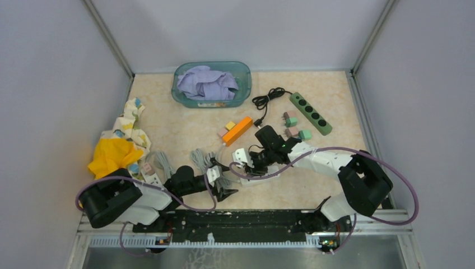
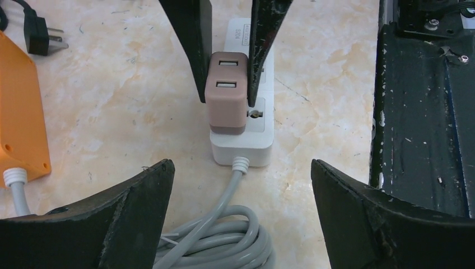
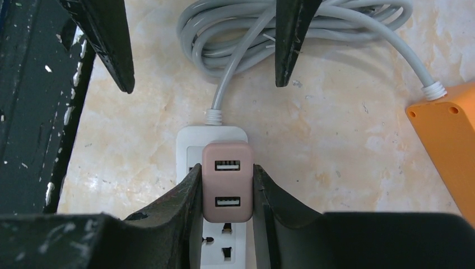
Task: Pull the plug off the socket
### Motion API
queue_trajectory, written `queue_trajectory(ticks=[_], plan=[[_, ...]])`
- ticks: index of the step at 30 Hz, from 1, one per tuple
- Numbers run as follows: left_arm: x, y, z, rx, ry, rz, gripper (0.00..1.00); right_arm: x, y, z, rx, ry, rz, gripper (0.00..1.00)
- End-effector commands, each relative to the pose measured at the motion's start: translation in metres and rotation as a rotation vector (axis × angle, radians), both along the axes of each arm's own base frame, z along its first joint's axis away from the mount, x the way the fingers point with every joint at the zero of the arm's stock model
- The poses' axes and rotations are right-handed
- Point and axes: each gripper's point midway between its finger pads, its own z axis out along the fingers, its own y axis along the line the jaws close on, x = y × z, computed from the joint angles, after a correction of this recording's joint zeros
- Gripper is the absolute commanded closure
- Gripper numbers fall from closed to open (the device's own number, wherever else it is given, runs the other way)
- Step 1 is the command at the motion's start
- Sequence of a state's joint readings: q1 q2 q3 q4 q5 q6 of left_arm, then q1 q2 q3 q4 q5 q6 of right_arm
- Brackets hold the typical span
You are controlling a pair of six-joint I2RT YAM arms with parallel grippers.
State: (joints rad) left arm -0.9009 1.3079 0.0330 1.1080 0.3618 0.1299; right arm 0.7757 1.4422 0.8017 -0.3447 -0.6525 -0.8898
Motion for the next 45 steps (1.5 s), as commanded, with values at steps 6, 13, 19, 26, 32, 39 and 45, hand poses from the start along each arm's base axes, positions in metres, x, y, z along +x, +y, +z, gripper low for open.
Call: queue_trajectory(ticks=[6, 13, 19, 26, 32, 39, 45], plan=[[-0.004, -0.025, 0.024, -0.082, -0.140, -0.065, 0.04, 0.005, -0.012, 0.016, 0.022, 0.006, 0.056, 1.00], [-0.002, -0.032, 0.012, -0.046, -0.206, -0.057, 0.07, 0.004, -0.014, 0.013, 0.016, 0.013, 0.061, 1.00], [0.003, -0.039, 0.004, -0.050, -0.213, -0.046, 0.09, 0.003, -0.014, 0.012, 0.017, 0.017, 0.064, 1.00], [0.008, -0.049, 0.001, -0.097, -0.207, -0.034, 0.15, 0.003, -0.013, 0.011, 0.019, 0.025, 0.063, 1.00], [0.014, -0.059, -0.005, -0.105, -0.177, -0.024, 0.20, 0.003, -0.012, 0.011, 0.021, 0.029, 0.061, 1.00], [0.014, -0.063, -0.008, -0.118, -0.142, -0.017, 0.23, 0.003, -0.012, 0.010, 0.021, 0.034, 0.055, 1.00], [0.017, -0.056, 0.008, -0.149, -0.157, 0.032, 0.16, 0.006, -0.012, 0.008, 0.014, 0.030, 0.043, 1.00]])
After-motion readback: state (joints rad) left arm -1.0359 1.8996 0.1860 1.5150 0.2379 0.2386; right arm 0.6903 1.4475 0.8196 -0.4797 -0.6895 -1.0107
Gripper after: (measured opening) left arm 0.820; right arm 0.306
